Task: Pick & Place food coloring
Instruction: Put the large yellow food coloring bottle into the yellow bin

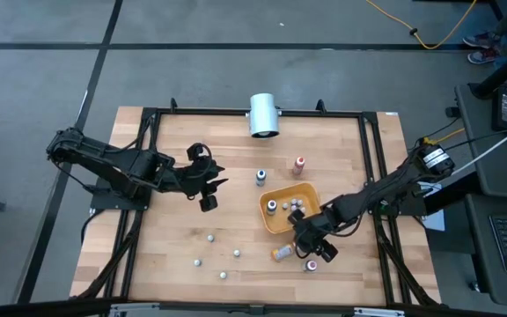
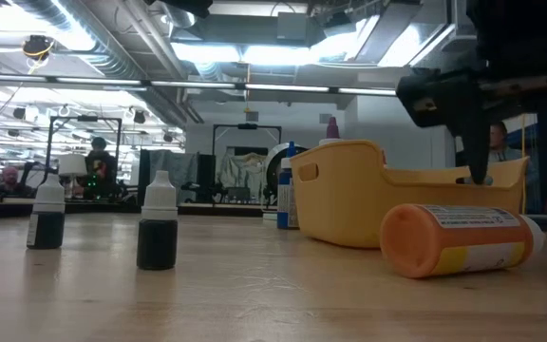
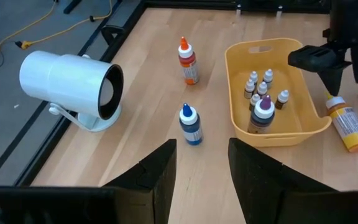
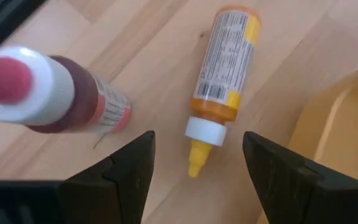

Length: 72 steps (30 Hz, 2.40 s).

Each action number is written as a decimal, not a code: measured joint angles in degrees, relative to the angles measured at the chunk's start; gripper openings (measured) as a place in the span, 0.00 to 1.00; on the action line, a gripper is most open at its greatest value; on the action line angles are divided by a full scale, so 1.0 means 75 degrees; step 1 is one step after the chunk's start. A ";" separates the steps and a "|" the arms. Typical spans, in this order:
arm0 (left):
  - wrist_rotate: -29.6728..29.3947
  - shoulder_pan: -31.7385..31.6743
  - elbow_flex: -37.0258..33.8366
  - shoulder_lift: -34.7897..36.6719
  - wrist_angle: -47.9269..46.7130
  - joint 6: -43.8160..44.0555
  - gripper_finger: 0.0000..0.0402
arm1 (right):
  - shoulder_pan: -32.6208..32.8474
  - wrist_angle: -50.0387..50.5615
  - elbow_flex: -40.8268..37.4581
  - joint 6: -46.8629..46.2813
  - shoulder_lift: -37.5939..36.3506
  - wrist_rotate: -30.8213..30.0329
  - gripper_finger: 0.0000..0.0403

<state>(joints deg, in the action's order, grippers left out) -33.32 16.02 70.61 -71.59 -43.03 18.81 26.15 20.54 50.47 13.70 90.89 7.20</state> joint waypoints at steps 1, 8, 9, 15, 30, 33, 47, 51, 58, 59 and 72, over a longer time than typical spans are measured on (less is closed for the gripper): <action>0.0000 -0.0001 0.0003 0.0000 0.0003 0.0000 0.35 | 0.0000 -0.0041 -0.0041 -0.0007 0.0042 -0.0003 0.61; -0.0006 -0.0002 0.0006 0.0000 0.0130 -0.0003 0.35 | 0.0000 -0.0038 -0.0223 -0.0016 0.0251 -0.0003 0.61; -0.0003 0.0001 0.0006 0.0000 0.0153 -0.0003 0.35 | 0.0000 -0.0101 -0.0245 -0.0016 0.0261 -0.0003 0.61; -0.0006 -0.0002 0.0006 0.0000 0.0210 -0.0003 0.35 | -0.0064 -0.0272 -0.0468 0.0009 0.0269 -0.0006 0.61; -0.0009 0.0001 0.0006 0.0000 0.0241 0.0012 0.35 | -0.0137 -0.1175 -0.0842 -0.0013 0.0272 -0.0026 0.37; -0.0009 -0.0001 0.0006 0.0000 0.0313 0.0009 0.35 | -0.0137 -0.1171 -0.0841 -0.0005 0.0272 -0.0023 0.33; -0.0009 -0.0002 0.0006 0.0000 0.0335 0.0003 0.35 | -0.0137 -0.1083 -0.0839 0.0013 0.0584 0.0000 0.29; 0.0011 -0.0002 0.0006 0.0000 0.0335 0.0003 0.35 | -0.0137 -0.1188 -0.0836 -0.0111 0.0668 0.0000 0.29; 0.0042 -0.0002 0.0006 0.0000 0.0335 0.0000 0.35 | -0.0137 -0.1201 -0.0836 -0.0164 0.0671 -0.0003 0.27; 0.0044 -0.0002 0.0006 0.0000 0.0335 -0.0002 0.35 | -0.0137 -0.1201 -0.0836 -0.0167 0.0671 -0.0003 0.26; 0.0052 -0.0002 0.0006 0.0000 0.0335 -0.0008 0.35 | -0.0131 -0.0444 -0.0485 -0.0167 0.0667 0.0080 0.08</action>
<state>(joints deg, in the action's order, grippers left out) -32.93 16.01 70.65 -71.59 -40.51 18.75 25.17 17.21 46.83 12.45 95.89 7.80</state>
